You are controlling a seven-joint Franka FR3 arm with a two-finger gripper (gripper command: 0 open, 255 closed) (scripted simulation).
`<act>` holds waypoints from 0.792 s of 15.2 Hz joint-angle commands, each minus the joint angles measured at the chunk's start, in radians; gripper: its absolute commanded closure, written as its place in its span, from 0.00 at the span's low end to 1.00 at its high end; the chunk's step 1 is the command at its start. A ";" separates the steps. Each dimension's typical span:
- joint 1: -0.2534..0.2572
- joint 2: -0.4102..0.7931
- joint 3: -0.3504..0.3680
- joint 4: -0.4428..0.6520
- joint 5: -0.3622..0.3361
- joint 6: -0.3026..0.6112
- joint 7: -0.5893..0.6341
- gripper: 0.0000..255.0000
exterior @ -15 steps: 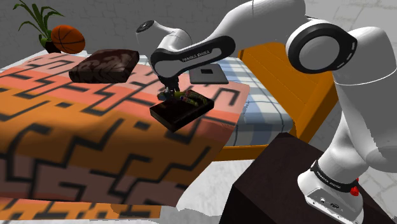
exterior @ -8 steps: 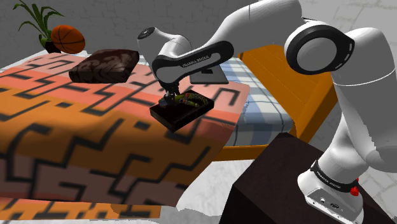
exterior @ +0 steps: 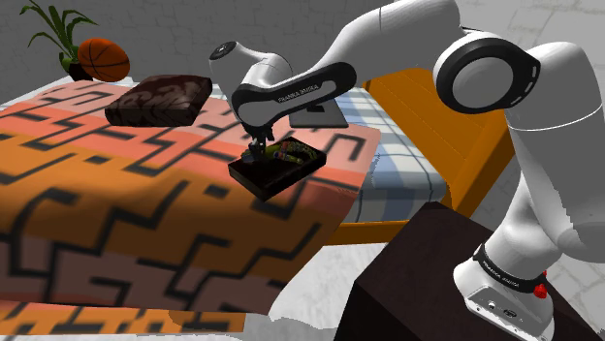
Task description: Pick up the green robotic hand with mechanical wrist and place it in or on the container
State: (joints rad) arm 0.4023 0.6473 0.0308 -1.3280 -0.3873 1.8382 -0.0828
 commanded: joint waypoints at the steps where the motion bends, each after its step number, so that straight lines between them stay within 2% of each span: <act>1: 0.000 0.000 0.000 0.000 0.000 0.000 0.000 0.00; 5: 0.025 -0.003 0.007 0.113 0.010 -0.119 -0.015 0.00; 12: 0.025 -0.003 0.007 0.113 0.010 -0.119 -0.015 0.00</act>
State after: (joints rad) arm 0.4277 0.6438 0.0378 -1.2155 -0.3775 1.7197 -0.0978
